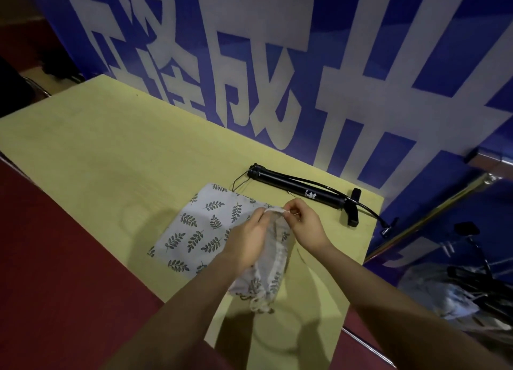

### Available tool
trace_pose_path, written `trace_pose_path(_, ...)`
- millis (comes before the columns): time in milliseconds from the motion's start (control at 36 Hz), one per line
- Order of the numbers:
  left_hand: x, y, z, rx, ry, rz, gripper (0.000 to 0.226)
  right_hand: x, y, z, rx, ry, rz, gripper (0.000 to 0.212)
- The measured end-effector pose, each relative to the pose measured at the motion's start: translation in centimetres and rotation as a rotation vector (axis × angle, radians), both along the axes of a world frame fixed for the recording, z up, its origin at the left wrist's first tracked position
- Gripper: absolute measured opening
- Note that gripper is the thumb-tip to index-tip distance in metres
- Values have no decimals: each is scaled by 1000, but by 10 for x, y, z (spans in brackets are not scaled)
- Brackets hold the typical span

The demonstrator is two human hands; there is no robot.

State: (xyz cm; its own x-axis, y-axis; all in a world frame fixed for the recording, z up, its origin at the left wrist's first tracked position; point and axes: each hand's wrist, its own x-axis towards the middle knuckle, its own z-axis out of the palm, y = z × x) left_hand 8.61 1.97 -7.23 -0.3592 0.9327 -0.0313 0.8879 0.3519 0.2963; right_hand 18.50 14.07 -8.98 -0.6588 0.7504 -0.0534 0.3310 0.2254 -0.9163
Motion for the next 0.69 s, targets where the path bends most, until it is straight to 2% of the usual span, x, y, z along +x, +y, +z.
trace_pose_path(83,-2,18,2,8,-59,93,59,-1,19,-7,-3,-85,-44,11)
trace_pose_path(167,-4,35,0,4,-132,162,57,1,42,-21,96,-317,-65,22)
trace_pose_path(250,-10,54,2,2,-146,239,54,-1,63,-30,176,-463,-69,31)
trace_pose_path(389,-17,81,3,-69,-179,358,50,-15,86,-44,464,-648,55,28)
trace_pose_path(500,-22,95,-5,-94,-186,405,49,-26,92,-65,598,-688,72,32)
trace_pose_path(694,-28,96,-17,-100,-193,394,52,-39,102,-82,570,-662,11,25)
